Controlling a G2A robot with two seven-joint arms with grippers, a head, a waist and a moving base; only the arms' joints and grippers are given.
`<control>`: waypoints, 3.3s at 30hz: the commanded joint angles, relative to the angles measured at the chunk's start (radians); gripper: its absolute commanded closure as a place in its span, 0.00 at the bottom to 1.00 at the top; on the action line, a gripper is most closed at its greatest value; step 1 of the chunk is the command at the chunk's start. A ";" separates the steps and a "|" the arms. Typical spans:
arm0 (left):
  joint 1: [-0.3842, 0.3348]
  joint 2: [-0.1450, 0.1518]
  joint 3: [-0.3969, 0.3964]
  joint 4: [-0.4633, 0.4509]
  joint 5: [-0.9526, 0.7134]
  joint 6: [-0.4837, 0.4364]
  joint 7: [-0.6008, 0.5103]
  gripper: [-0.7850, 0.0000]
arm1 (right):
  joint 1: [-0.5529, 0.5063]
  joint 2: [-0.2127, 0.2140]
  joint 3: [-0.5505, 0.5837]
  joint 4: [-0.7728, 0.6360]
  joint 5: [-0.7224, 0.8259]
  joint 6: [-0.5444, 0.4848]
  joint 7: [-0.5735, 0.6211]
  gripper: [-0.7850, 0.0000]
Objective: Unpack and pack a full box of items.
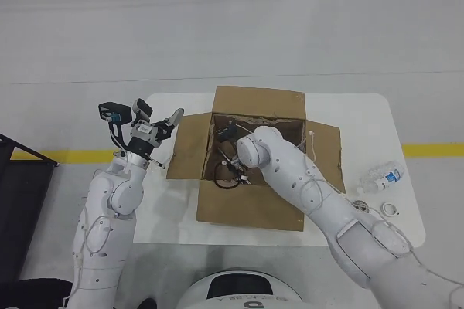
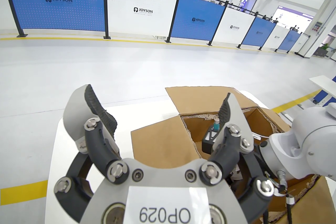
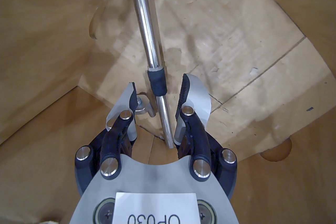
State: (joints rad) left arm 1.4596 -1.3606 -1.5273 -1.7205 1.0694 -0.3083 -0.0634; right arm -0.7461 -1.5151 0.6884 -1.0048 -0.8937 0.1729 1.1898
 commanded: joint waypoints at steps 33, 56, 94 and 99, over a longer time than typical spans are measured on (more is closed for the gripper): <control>0.000 0.000 0.000 0.000 0.000 0.000 0.000 0.00 | 0.061 -0.093 -0.039 0.230 0.037 0.020 -0.187 1.00; 0.000 0.000 0.000 0.000 0.000 0.000 0.000 0.00 | -0.692 0.138 0.425 -0.909 -0.269 -0.034 -0.516 1.00; 0.000 0.000 0.000 0.000 0.000 0.000 0.000 0.00 | -1.589 0.184 0.952 -1.068 0.302 -0.485 -1.530 1.00; 0.000 0.000 0.000 0.000 0.000 0.000 0.000 0.00 | -1.589 0.184 0.952 -1.068 0.302 -0.485 -1.530 1.00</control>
State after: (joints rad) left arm 1.4596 -1.3606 -1.5273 -1.7205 1.0694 -0.3083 -0.0634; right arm -2.3350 -1.3307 1.6406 -2.0726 -0.5915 -0.3118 -0.3419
